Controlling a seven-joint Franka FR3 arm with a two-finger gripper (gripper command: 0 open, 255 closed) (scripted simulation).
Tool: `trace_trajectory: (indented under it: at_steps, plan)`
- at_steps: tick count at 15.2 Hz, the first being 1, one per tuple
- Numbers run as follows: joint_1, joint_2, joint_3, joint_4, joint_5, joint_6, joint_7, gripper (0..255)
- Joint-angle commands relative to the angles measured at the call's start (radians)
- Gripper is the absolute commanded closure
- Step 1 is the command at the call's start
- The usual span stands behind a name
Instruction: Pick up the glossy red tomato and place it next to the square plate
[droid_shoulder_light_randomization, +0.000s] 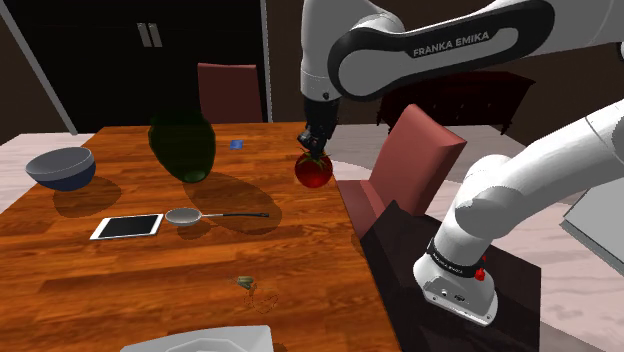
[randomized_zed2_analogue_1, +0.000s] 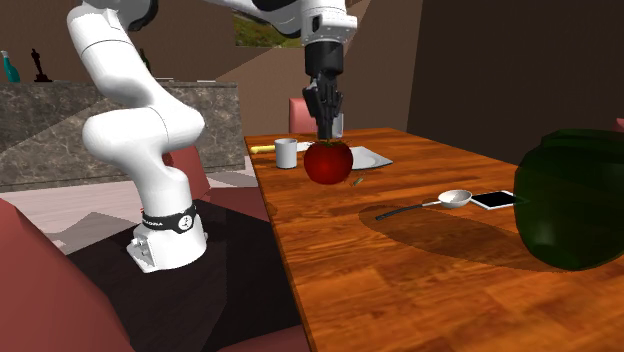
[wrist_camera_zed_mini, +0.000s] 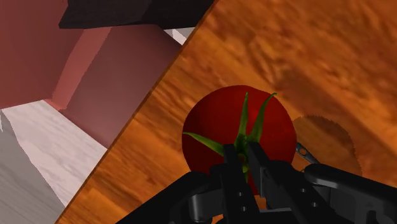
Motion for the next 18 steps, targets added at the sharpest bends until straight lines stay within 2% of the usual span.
trace_trajectory:
  at_steps: [1, 9, 18]
  plan:
    - [-0.001, -0.002, -0.003, 0.026, -0.001, -0.028, -0.003, 255]
    - [-0.006, -0.006, -0.016, 0.119, -0.007, -0.124, -0.014, 255]
    - [0.087, -0.086, 0.136, 0.12, 0.096, -0.204, 0.176, 255]
